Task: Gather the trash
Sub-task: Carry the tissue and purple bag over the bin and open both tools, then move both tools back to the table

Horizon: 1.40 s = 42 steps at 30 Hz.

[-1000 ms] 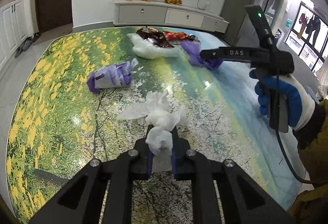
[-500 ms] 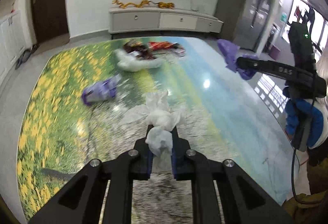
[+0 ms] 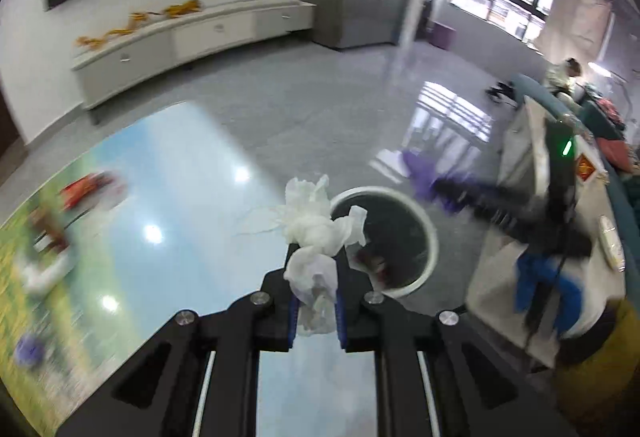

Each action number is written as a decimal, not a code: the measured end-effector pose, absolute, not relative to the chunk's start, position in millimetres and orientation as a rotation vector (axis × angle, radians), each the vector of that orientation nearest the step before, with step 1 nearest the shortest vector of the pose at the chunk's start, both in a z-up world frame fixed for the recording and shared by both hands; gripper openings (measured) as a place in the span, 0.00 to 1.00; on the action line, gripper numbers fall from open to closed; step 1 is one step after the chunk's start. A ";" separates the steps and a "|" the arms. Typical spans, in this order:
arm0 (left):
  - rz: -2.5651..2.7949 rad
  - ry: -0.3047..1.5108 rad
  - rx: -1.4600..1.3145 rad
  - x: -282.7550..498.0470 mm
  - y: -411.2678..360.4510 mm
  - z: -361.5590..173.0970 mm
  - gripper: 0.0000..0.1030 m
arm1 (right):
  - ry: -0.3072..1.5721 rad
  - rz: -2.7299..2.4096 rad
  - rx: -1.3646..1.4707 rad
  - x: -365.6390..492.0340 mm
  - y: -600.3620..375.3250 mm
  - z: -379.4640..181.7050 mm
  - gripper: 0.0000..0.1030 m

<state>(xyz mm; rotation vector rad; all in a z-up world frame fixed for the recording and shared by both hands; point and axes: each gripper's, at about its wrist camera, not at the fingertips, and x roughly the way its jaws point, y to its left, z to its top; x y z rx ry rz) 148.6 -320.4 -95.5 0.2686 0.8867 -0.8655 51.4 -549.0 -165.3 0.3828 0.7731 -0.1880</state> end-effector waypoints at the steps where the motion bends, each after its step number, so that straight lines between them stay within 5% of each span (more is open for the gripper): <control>1: -0.891 0.896 0.262 152.0 -337.7 -96.6 0.14 | 0.783 -0.200 0.400 50.3 -558.6 -172.4 0.41; 4: -0.960 0.942 0.232 164.0 -388.8 -102.2 0.19 | 0.814 -0.229 0.430 54.4 -580.8 -192.8 0.44; 7: -0.985 0.979 0.209 175.0 -424.0 -109.1 0.60 | 0.841 -0.258 0.449 61.2 -594.2 -209.3 0.51; 8: -0.981 0.973 0.201 177.9 -431.8 -110.4 0.62 | 0.846 -0.276 0.449 62.1 -599.5 -213.6 0.54; 20: -0.795 0.797 0.278 160.6 -404.5 -89.4 0.62 | 0.801 -0.326 0.456 46.3 -596.6 -199.9 0.56; 42: -0.450 0.557 0.181 114.5 -219.5 -17.7 0.64 | 0.716 -0.263 0.253 50.5 -495.9 -114.9 0.64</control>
